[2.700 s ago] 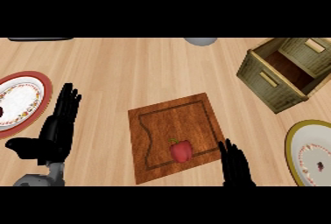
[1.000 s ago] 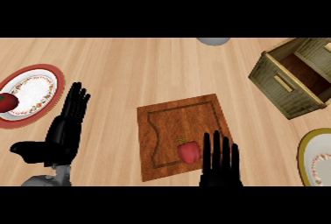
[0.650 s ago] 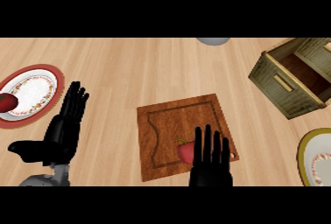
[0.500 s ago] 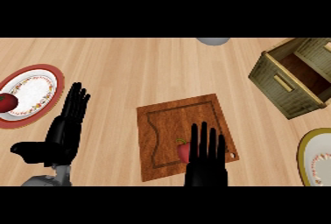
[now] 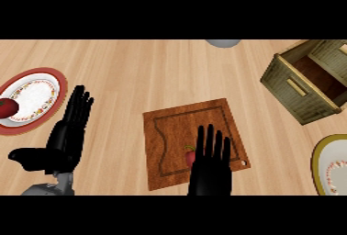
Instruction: Pick the bell pepper from the cutting board and place it in the basket
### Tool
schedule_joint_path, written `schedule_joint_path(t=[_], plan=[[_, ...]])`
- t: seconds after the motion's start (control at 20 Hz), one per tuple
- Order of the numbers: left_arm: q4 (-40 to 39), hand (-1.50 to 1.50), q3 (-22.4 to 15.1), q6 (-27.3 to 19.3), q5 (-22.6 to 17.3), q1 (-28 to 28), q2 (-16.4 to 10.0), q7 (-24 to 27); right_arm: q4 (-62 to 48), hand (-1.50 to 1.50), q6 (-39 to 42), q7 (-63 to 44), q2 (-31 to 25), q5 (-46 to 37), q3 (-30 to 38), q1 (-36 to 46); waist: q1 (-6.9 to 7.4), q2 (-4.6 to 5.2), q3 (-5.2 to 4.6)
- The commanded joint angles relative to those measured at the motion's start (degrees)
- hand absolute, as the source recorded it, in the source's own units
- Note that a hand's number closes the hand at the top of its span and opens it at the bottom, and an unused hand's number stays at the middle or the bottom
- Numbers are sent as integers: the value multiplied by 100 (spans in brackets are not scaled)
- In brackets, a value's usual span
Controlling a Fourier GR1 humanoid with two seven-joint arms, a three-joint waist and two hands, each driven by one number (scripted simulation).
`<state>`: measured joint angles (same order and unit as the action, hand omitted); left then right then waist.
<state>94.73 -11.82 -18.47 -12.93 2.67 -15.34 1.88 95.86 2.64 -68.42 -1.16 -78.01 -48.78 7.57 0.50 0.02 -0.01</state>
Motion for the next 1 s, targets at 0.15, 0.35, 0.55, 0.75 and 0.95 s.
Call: schedule_joint_path(t=[0.15,0.35,0.55,0.75,0.95], plan=[[-67,0,93,145,3,-225,54,185,-336,-150,-282,-1271,111,270,-239,128,8,-1,-1],[93,0,132,173,35,-204,17,22,-753,-150,-708,-909,111,217,7,140,0,-5,2],[216,0,88,95,85,-247,177,-30,-749,-150,-759,-1019,112,300,-188,83,-8,-8,2],[-112,0,199,93,199,173,190,-67,-1011,-150,-740,-345,112,429,573,167,-63,5,2],[295,0,209,72,182,113,151,-470,-875,-150,-898,-694,112,328,229,119,-45,-9,3]])
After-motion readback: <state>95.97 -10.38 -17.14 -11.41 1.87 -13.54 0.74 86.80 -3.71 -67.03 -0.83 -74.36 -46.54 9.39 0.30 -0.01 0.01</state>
